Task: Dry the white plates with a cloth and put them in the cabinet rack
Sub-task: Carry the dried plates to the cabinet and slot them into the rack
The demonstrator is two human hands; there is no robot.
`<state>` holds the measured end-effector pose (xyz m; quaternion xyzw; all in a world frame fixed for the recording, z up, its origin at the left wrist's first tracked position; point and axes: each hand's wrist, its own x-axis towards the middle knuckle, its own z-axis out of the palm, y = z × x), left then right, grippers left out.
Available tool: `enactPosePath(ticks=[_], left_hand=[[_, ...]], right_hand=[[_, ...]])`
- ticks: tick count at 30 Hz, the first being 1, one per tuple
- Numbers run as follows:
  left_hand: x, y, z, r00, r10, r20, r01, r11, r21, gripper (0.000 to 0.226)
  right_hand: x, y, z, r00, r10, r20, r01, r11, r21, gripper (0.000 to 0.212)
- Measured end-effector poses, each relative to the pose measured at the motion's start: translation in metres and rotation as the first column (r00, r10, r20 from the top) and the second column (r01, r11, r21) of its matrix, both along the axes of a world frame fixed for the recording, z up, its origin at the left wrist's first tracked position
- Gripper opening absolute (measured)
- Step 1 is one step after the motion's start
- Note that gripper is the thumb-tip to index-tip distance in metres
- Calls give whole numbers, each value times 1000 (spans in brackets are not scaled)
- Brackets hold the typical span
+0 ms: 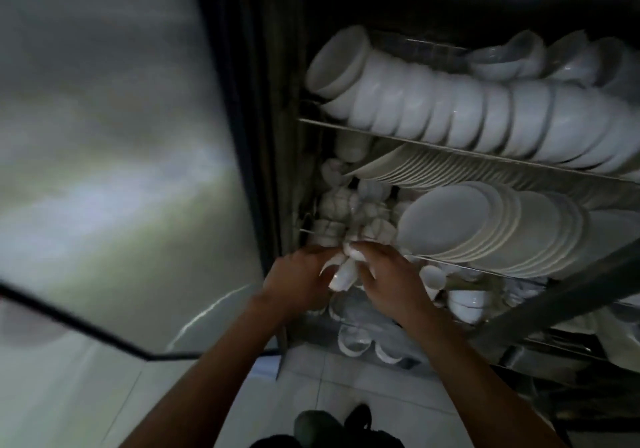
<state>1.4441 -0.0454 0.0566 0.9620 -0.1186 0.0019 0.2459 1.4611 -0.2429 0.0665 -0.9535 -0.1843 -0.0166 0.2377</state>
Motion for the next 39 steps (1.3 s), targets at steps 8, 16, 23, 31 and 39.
enactPosePath(ticks=[8, 16, 23, 31, 39], left_hand=[[-76, 123, -7, 964, 262, 43, -265, 962, 63, 41], [-139, 232, -2, 837, 546, 19, -545, 832, 100, 43], [-185, 314, -2, 626, 780, -4, -776, 623, 101, 40], [-245, 383, -14, 316, 945, -80, -933, 325, 155, 41], [-332, 419, -35, -23, 989, -144, -990, -2, 143, 43]], right_hand=[[-30, 124, -10, 960, 274, -52, -274, 962, 5, 37], [-53, 250, -14, 798, 575, -179, -588, 808, -25, 40], [-45, 377, -9, 631, 766, -122, -775, 629, -57, 43], [-57, 512, -17, 424, 872, -245, -896, 442, 25, 41], [-130, 613, -33, 130, 942, -311, -990, 138, 1, 42]])
